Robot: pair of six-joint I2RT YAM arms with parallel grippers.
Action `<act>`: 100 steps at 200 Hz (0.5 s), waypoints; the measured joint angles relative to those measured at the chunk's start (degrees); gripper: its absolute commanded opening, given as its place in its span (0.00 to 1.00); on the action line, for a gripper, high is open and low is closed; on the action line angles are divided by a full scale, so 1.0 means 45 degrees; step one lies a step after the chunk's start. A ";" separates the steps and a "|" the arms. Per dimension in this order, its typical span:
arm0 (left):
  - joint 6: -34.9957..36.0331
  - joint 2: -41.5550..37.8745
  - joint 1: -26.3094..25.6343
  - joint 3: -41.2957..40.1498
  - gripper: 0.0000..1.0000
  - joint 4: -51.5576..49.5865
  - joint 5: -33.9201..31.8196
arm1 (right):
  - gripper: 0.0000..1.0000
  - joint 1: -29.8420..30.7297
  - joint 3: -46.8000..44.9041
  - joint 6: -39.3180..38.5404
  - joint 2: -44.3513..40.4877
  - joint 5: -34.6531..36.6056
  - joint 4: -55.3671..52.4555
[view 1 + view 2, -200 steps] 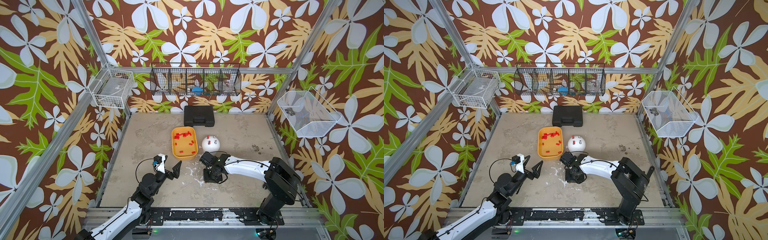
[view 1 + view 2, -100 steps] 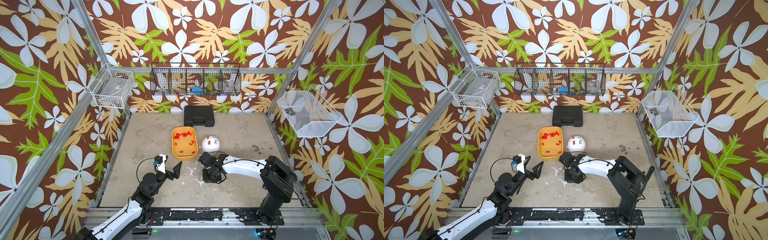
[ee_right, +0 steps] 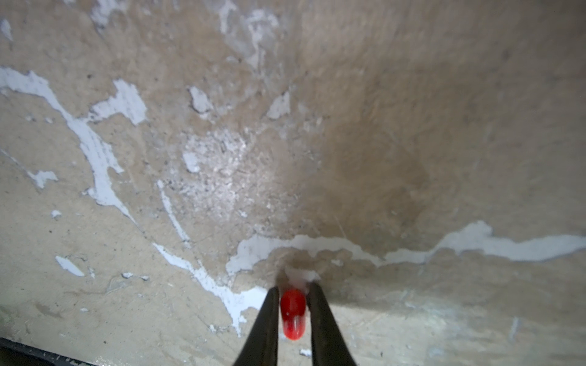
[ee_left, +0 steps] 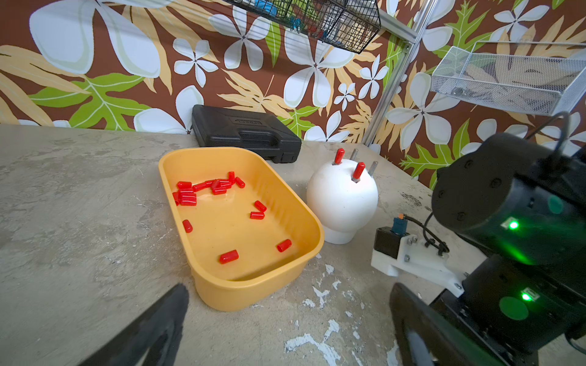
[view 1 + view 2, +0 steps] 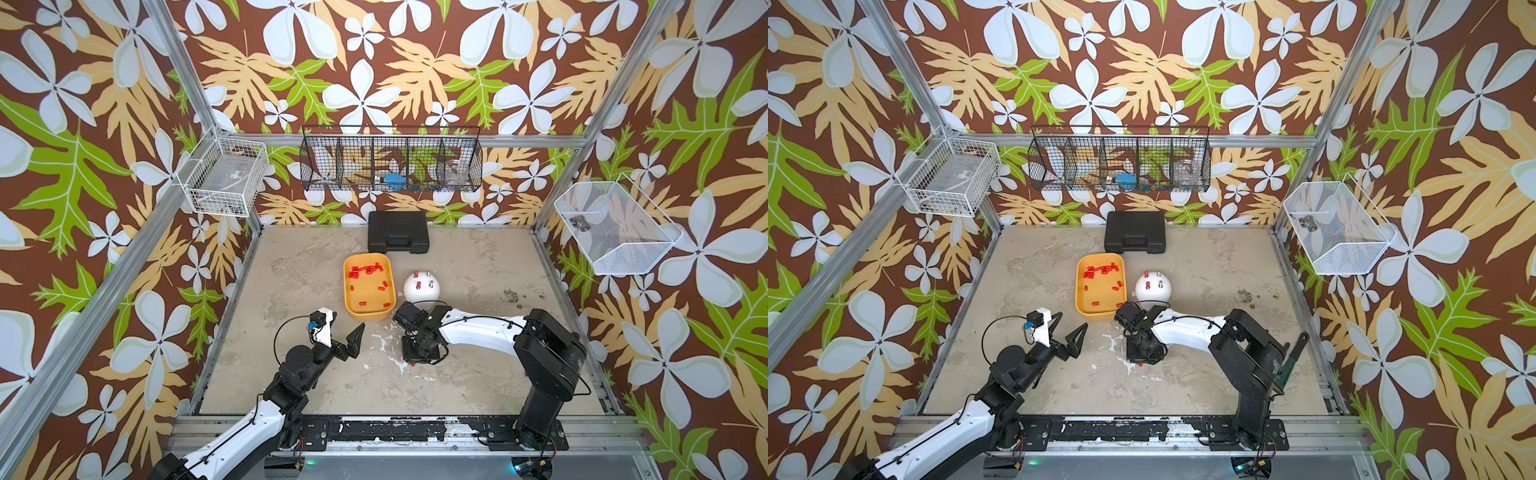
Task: Cover the protruding screws with screw protection sleeves
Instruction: Pick up the screw protection sleeve from the center of the board.
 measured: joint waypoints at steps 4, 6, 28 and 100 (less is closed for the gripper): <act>0.0000 0.0000 0.0000 0.0000 1.00 0.0005 0.0000 | 0.18 0.0000 0.0005 -0.0015 0.0000 0.0010 -0.0015; 0.0000 0.0000 0.0000 0.0000 1.00 0.0005 0.0000 | 0.18 0.0000 0.0005 -0.0034 0.0000 0.0015 -0.0019; 0.0000 0.0019 0.0000 0.0000 1.00 0.0005 0.0000 | 0.19 0.0000 0.0015 -0.0141 0.0024 0.0039 -0.0034; 0.0005 0.0102 0.0000 0.0000 1.00 0.0005 0.0010 | 0.14 0.0000 0.0058 -0.0272 0.0044 0.0136 -0.0102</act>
